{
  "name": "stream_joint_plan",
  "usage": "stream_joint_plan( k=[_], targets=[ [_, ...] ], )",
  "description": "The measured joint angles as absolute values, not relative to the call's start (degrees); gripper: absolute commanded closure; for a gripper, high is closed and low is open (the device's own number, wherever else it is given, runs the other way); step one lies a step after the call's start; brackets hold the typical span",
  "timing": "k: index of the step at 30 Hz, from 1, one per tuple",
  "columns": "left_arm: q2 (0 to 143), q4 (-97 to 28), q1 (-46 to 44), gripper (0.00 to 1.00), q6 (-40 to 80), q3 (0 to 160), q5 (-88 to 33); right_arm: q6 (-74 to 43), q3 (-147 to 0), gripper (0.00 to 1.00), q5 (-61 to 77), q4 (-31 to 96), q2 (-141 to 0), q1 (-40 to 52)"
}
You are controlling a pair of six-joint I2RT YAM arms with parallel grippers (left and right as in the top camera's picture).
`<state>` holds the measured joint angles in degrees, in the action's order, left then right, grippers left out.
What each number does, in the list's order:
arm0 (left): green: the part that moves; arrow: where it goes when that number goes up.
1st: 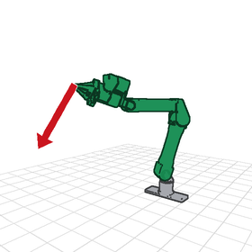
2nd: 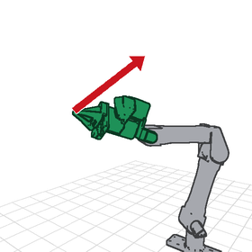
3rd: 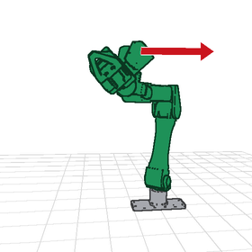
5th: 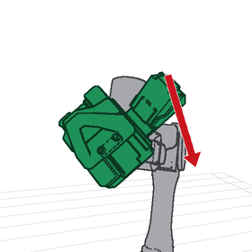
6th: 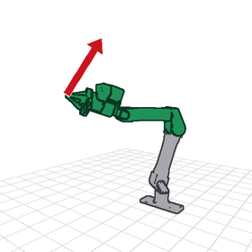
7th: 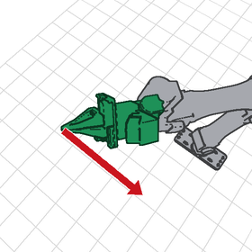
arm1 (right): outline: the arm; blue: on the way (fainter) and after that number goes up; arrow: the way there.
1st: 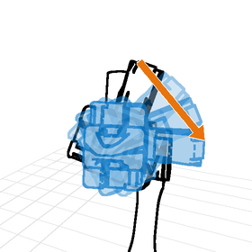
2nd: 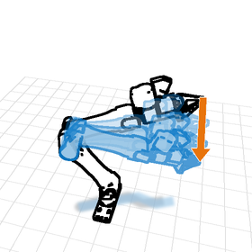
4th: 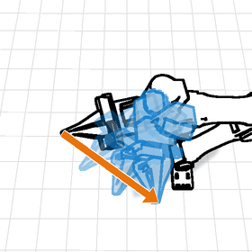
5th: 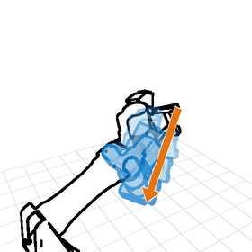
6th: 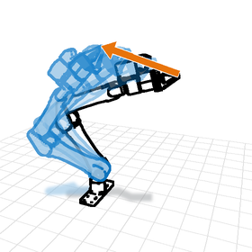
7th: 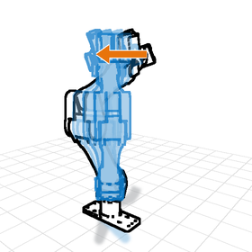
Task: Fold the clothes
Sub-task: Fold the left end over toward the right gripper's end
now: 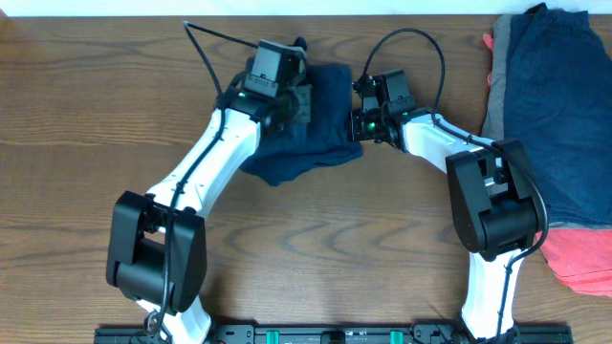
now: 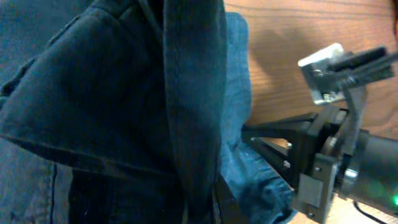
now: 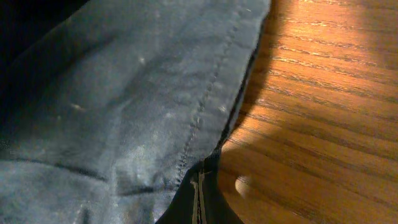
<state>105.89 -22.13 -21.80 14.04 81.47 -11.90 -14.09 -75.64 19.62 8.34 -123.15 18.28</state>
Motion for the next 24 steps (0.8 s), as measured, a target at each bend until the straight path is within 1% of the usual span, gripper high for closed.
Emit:
stream_joint_plan(
  k=[5,6,7,8,9,11,12,13,14,16,22,23,24],
  targets=[
    [106.34,-20.73,-23.51,0.92,14.61,81.47,-11.90,-14.09,-75.64,0.99,19.62,8.34,-123.15,18.28],
    [106.50,-20.56,-23.81,0.89,14.68,81.47,-11.90,-14.09,-75.64,0.99,19.62,8.34,-123.15,18.28],
    [106.65,-20.43,-24.08,0.83,14.72,81.47,-11.90,-14.09,-75.64,0.99,19.62,8.34,-123.15,18.28],
    [106.74,-20.29,-24.25,0.71,14.72,81.47,-11.90,-14.09,-75.64,0.99,19.62,8.34,-123.15,18.28],
    [106.76,-19.97,-24.45,0.54,14.79,81.47,-12.10,-14.09,-75.64,0.99,19.62,8.34,-123.15,18.28],
    [106.76,-19.07,-24.67,0.29,15.03,81.47,-12.29,-14.09,-75.64,0.99,19.64,8.34,-123.15,18.28],
    [106.76,-18.92,-24.73,0.14,15.07,81.49,-12.38,-14.11,-75.64,0.99,19.68,8.34,-123.15,18.28],
    [106.76,-18.83,-24.77,0.04,15.05,81.49,-12.47,-14.15,-75.64,0.99,19.70,8.34,-123.15,18.28],
    [106.76,-18.85,-24.77,0.00,15.14,81.49,-12.56,-14.28,-75.64,0.99,19.70,8.34,-123.15,18.28],
    [106.76,-18.81,-24.80,0.02,15.27,81.49,-12.73,-14.46,-75.64,0.99,19.70,8.32,-123.15,18.28],
    [106.76,-18.79,-24.67,0.02,15.25,81.49,-12.75,-14.66,-75.64,0.99,20.64,8.29,-123.17,18.15],
    [106.76,-18.83,-24.51,0.02,15.25,81.49,-12.75,-14.68,-75.64,0.96,21.47,8.43,-123.17,17.93],
    [106.76,-18.92,-24.25,0.02,15.25,81.49,-12.78,-14.81,-75.64,0.90,22.41,8.69,-123.17,17.65]
  ],
)
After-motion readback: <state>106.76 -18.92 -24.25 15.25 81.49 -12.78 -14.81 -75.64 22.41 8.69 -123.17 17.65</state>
